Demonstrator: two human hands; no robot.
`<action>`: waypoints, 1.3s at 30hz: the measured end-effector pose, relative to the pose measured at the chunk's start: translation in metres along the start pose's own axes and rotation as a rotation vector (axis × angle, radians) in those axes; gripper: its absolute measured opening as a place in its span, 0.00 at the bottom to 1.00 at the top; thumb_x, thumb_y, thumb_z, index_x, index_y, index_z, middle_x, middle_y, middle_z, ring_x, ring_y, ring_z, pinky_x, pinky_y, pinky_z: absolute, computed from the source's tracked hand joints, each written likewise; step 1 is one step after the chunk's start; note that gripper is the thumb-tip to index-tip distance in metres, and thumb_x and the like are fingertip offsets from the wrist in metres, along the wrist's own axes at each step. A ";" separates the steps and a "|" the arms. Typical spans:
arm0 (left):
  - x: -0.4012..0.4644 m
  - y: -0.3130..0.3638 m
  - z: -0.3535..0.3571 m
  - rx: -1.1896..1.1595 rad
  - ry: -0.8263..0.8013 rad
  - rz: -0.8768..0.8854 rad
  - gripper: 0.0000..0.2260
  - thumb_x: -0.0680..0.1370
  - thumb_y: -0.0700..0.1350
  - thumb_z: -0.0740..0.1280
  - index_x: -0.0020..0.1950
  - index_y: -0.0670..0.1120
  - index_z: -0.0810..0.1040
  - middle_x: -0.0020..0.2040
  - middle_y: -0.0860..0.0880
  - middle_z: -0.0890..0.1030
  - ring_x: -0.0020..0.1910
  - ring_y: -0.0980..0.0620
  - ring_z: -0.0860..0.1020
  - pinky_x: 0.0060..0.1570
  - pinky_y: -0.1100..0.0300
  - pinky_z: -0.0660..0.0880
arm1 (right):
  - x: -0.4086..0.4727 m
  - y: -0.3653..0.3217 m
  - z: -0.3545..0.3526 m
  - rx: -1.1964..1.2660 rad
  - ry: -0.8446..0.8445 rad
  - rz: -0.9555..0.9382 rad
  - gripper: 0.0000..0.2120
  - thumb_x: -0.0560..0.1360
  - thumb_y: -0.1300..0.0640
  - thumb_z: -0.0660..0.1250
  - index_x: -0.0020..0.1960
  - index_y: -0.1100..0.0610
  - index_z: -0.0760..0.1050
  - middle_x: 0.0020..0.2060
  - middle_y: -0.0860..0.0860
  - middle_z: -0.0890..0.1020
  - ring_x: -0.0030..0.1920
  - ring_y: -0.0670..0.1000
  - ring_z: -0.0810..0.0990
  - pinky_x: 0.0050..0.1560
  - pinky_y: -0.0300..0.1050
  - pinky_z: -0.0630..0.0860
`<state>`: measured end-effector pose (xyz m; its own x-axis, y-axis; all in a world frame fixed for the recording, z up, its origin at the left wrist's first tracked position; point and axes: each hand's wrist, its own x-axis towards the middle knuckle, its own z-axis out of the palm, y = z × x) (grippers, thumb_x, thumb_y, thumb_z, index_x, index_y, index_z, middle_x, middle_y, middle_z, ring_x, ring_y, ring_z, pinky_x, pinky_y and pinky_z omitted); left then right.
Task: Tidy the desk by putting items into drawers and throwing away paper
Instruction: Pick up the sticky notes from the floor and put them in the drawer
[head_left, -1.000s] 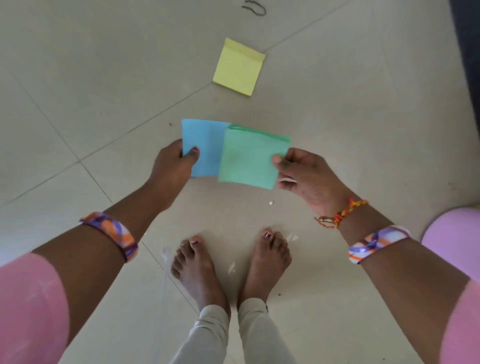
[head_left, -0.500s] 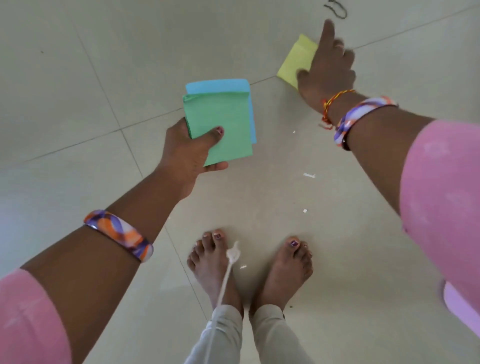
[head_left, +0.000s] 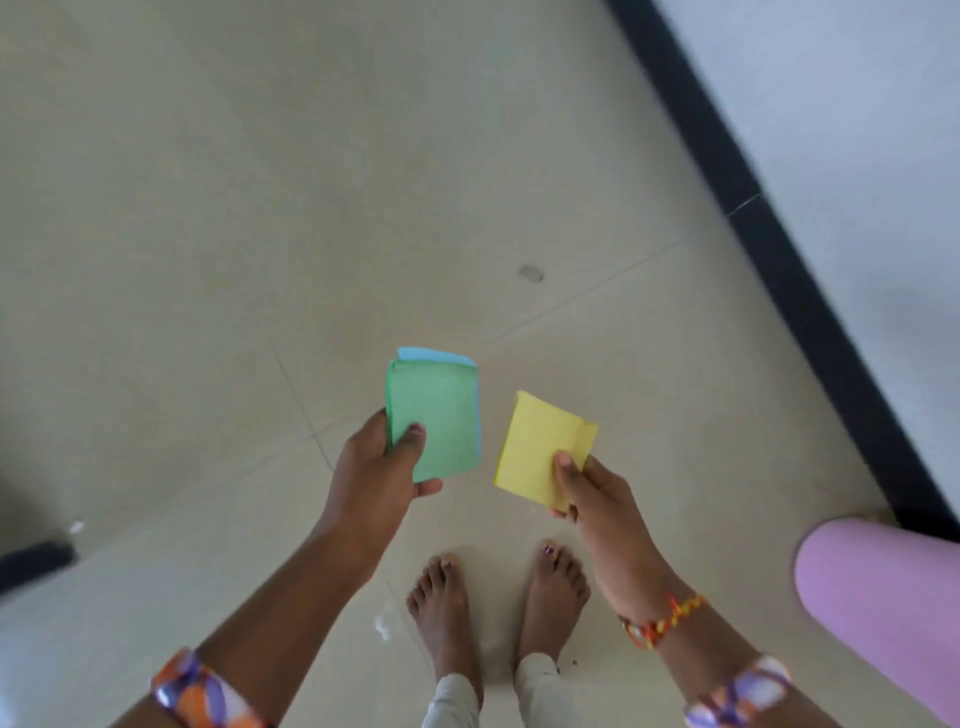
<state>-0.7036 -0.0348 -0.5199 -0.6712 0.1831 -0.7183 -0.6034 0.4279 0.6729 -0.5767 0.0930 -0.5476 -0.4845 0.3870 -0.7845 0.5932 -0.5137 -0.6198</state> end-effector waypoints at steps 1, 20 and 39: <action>-0.017 0.031 0.008 0.003 -0.077 0.049 0.10 0.80 0.38 0.57 0.49 0.49 0.76 0.47 0.48 0.80 0.42 0.52 0.80 0.36 0.61 0.81 | -0.022 -0.028 -0.006 0.057 -0.008 -0.038 0.16 0.70 0.42 0.68 0.47 0.55 0.77 0.39 0.47 0.81 0.40 0.44 0.78 0.42 0.39 0.74; -0.442 0.297 0.149 0.299 -1.184 0.647 0.11 0.63 0.43 0.66 0.44 0.48 0.79 0.33 0.51 0.85 0.33 0.54 0.83 0.28 0.60 0.79 | -0.479 -0.205 -0.162 0.623 0.774 -0.812 0.51 0.31 0.40 0.81 0.52 0.55 0.76 0.35 0.55 0.85 0.30 0.52 0.82 0.26 0.42 0.77; -0.866 0.085 0.245 0.779 -2.134 0.379 0.04 0.77 0.33 0.63 0.43 0.40 0.73 0.39 0.43 0.77 0.37 0.51 0.77 0.31 0.64 0.80 | -0.874 0.078 -0.204 1.399 1.582 -0.984 0.03 0.75 0.69 0.62 0.44 0.62 0.73 0.25 0.53 0.79 0.23 0.46 0.78 0.27 0.35 0.77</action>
<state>-0.0688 0.0602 0.1160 0.8991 0.4330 -0.0647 -0.0288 0.2059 0.9781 0.0245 -0.1288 0.0856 0.8570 0.4781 -0.1924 -0.3975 0.3756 -0.8372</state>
